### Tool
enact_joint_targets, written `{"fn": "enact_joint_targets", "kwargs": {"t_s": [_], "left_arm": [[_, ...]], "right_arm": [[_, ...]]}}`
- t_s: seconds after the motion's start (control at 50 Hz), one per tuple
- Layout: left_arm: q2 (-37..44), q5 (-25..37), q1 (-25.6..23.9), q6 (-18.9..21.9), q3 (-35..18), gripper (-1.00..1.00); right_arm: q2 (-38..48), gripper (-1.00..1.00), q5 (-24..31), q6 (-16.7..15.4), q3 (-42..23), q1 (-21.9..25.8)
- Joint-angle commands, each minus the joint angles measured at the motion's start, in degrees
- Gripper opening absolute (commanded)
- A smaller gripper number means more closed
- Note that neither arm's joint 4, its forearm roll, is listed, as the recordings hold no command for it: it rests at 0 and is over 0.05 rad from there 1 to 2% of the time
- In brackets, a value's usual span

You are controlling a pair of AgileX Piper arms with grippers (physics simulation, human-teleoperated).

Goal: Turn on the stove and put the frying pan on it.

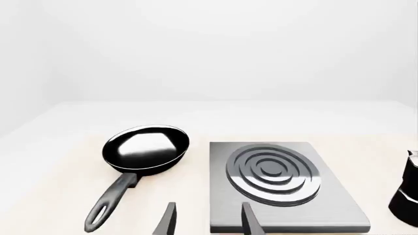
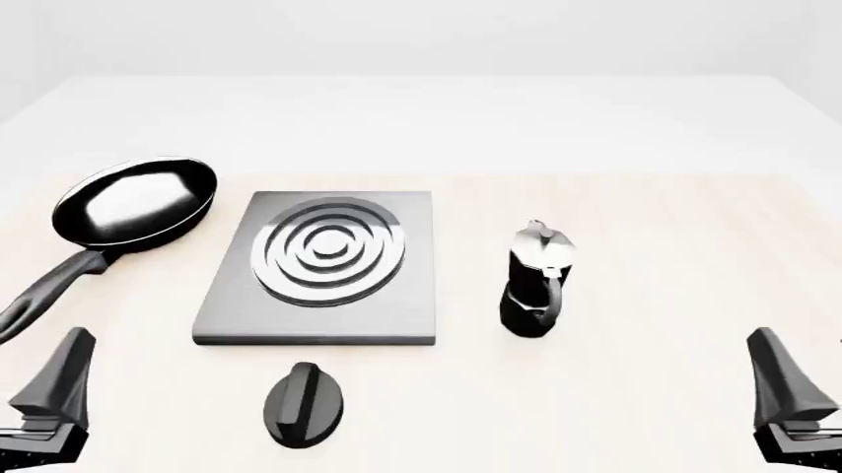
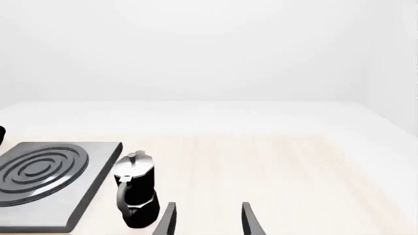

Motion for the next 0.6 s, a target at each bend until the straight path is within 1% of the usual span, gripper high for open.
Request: {"fn": "enact_joint_targets", "kwargs": {"t_s": [0.02,0.06,0.08,0.12,0.22,0.26,0.3,0.34,0.36,0.38,0.4,0.44,0.48,0.5,0.52,0.54,0.56,0.58,0.6], "left_arm": [[0.7,-0.4,-0.3,0.3,-0.1,1.0],[1.0,-0.4,-0.7,0.5,-0.2,1.0],[0.6,0.0,-0.6,-0.2,-0.6,1.0],[0.2,0.6,-0.9,0.4,-0.9,1.0],[0.4,1.4,-1.4,0.3,-1.9,1.0],[0.1,2.6,-1.7,0.1,-2.5,1.0],[1.6,3.2,-3.6,0.5,-3.0,1.0],[4.3,3.8,-6.3,-0.2,-3.8,1.0],[6.2,4.1,-8.4,0.7,-4.1,1.0],[7.8,4.0,-9.3,1.2,-4.3,1.0],[9.0,4.2,-10.5,0.9,-4.5,1.0],[10.1,5.5,-12.8,2.4,-5.0,1.0],[13.4,5.1,-13.7,1.4,-5.2,1.0],[13.4,5.0,-13.7,1.4,-5.2,1.0],[14.9,5.2,-14.3,-1.6,-5.6,1.0],[16.8,4.6,-14.6,-2.0,-5.6,1.0],[15.7,6.0,-15.6,-1.4,-6.2,1.0],[16.2,6.5,-15.8,-1.5,-6.6,1.0],[16.9,7.0,-16.6,-0.4,-6.9,1.0]], "right_arm": [[0.0,1.0,0.3,0.1,0.0,-0.3],[0.0,1.0,0.5,0.0,0.0,0.0],[0.0,1.0,0.6,-0.8,0.0,0.3],[0.0,1.0,0.8,-0.8,0.0,0.2],[0.0,1.0,0.8,-0.9,0.0,0.2],[0.0,1.0,0.8,-1.1,0.0,0.2],[0.0,1.0,0.7,-1.2,0.0,0.3],[0.0,1.0,0.8,-1.5,0.0,0.5],[0.0,1.0,0.8,-1.5,0.0,0.7],[0.0,1.0,1.0,-1.7,0.0,0.9],[0.0,1.0,1.2,-1.7,0.0,1.0],[0.0,1.0,1.4,-1.9,0.0,1.5],[0.0,1.0,1.6,-1.9,0.0,1.6],[0.0,1.0,1.6,-1.9,0.0,1.6],[0.0,1.0,1.5,-1.9,0.0,1.8],[0.0,1.0,1.6,-2.0,0.0,1.9],[0.0,1.0,1.7,-1.8,0.0,2.2],[0.0,1.0,1.7,-1.8,0.0,2.3],[0.0,1.0,1.7,-1.9,0.0,2.5]]}}
